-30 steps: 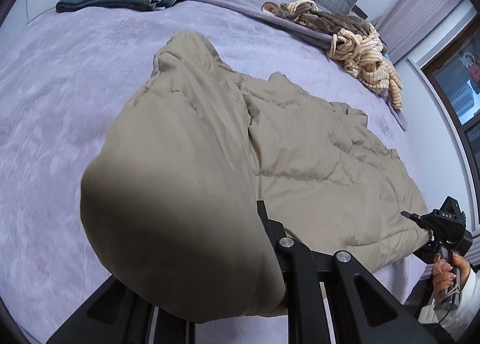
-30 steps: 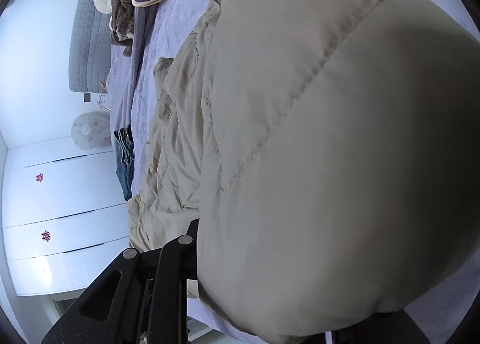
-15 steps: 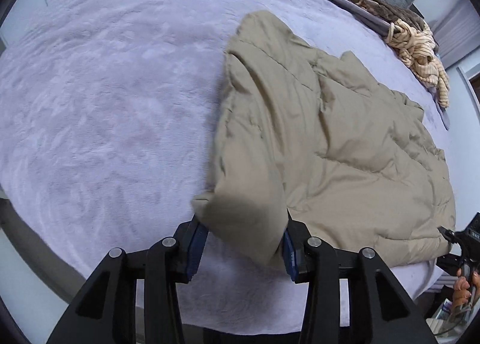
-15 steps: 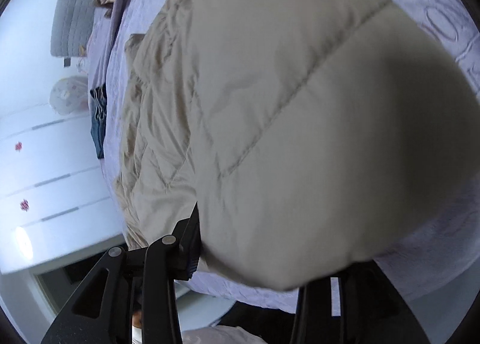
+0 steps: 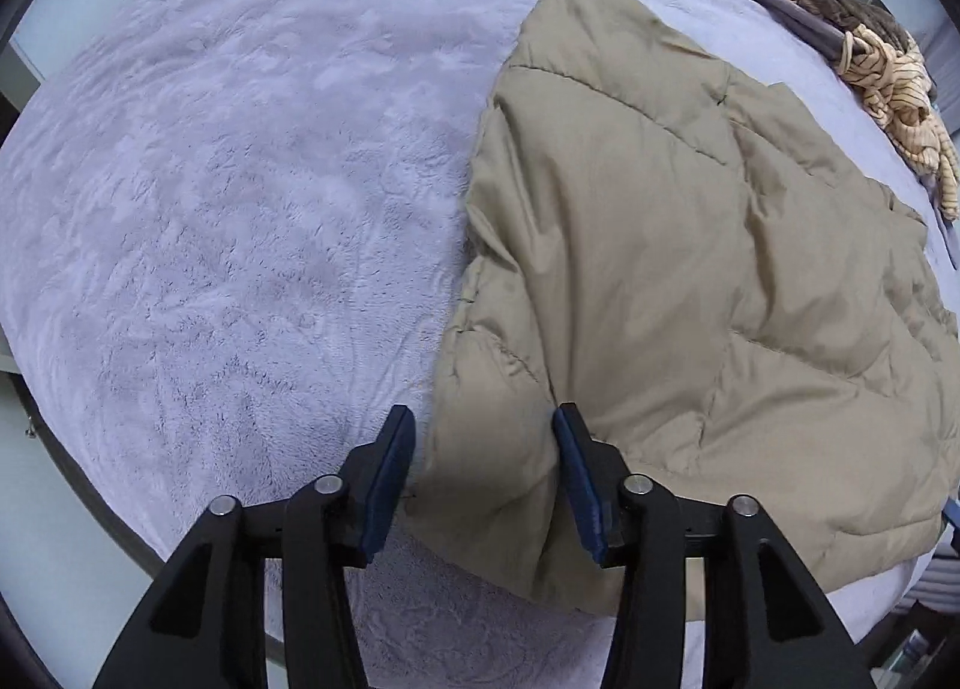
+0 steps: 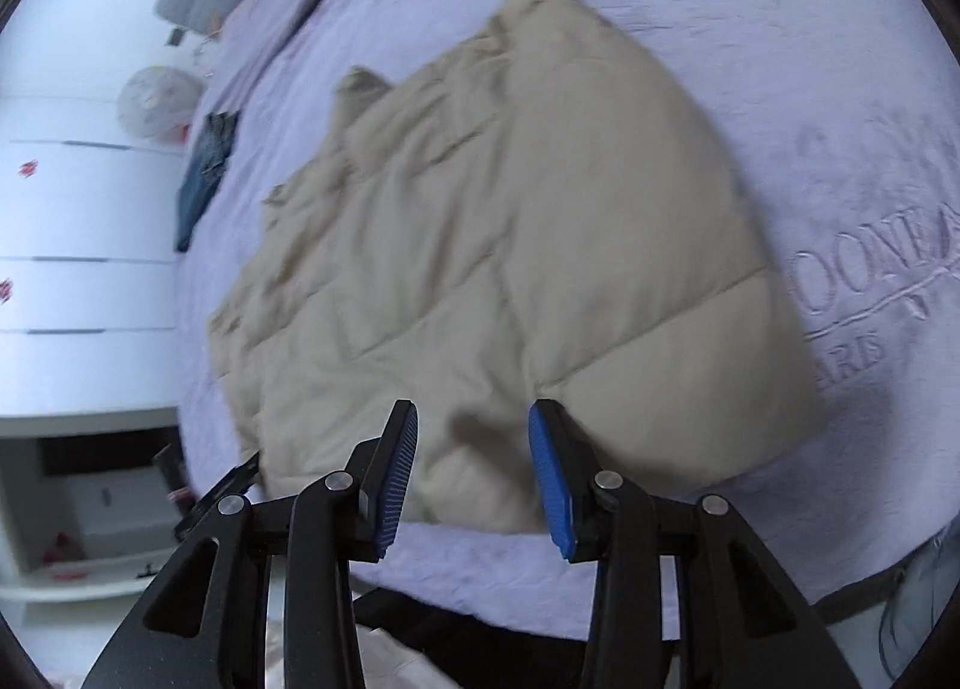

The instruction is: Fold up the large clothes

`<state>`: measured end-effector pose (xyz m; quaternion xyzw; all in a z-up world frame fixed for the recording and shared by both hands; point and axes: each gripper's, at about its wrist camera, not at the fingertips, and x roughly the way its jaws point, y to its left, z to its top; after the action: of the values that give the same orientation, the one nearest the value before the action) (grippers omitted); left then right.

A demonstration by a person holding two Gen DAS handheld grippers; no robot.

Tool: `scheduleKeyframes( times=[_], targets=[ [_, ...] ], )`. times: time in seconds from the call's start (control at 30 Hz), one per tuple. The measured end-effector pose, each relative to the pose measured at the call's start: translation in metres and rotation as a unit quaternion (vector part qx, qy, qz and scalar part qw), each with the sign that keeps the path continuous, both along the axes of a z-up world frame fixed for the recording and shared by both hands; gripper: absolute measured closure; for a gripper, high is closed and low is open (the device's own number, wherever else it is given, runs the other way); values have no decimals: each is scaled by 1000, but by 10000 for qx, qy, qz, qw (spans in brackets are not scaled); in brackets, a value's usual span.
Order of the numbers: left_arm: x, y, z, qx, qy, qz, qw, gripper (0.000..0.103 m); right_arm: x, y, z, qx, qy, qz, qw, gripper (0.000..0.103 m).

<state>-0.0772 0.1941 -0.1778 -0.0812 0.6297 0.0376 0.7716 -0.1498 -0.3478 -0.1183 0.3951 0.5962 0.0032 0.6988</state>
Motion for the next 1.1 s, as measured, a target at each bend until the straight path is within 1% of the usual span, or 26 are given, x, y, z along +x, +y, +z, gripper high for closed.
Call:
scheduleKeyframes(
  times=[0.03,0.07,0.13,0.17,0.27,0.37,0.4,0.43,0.47,0.5,0.53,0.57,0.7,0.87,0.93,0.97,1.1],
  targets=[
    [0,1,3,35,9,29,10000,45,-1,-7,-9,-8,130,-142,9998,68],
    [0,1,6,44,11,27,10000,45,-4,-13,-17,120,229,-320,9992,71],
    [-1,0,17,168,-16,7,9999,45,-10,-21,-20,343,244,-603,9973,69],
    [-2,0,22,213,-51,-4,9998,45,-12,-22,-15,363,188,-623,9972,68],
    [-6,-6,41,143,-213,-14,9997,45,-20,-13,2,264,21,-316,9991,63],
    [-7,-17,56,172,-345,-62,9992,45,-8,7,22,211,-180,7,9996,56],
    [-7,-23,61,172,-373,-100,9991,45,1,17,27,207,-242,82,9995,55],
    [-8,-28,66,151,-398,-147,9990,45,0,22,33,211,-307,166,9992,55],
    [-8,-33,71,132,-415,-185,9989,35,1,29,37,210,-350,258,9988,53],
    [-9,-37,75,103,-459,-224,9986,14,2,34,41,197,-383,345,9985,49],
    [-11,-39,80,77,-543,-254,9982,8,5,40,44,173,-416,435,9980,48],
    [-13,-45,86,82,-661,-298,9973,7,6,45,48,139,-445,534,9975,45],
    [-22,-62,102,167,-800,-494,9954,7,7,57,55,36,-526,710,9961,38],
    [-38,-70,116,70,-864,-616,9943,7,2,65,51,20,-529,652,9965,36],
    [-43,-71,118,59,-833,-639,9945,7,-1,66,48,26,-511,590,9969,25],
    [-43,-71,118,70,-794,-659,9946,7,-3,66,48,28,-530,554,9971,23],
    [-38,-65,116,67,-742,-696,9948,7,-3,71,51,-54,-602,469,9971,23]
  ],
)
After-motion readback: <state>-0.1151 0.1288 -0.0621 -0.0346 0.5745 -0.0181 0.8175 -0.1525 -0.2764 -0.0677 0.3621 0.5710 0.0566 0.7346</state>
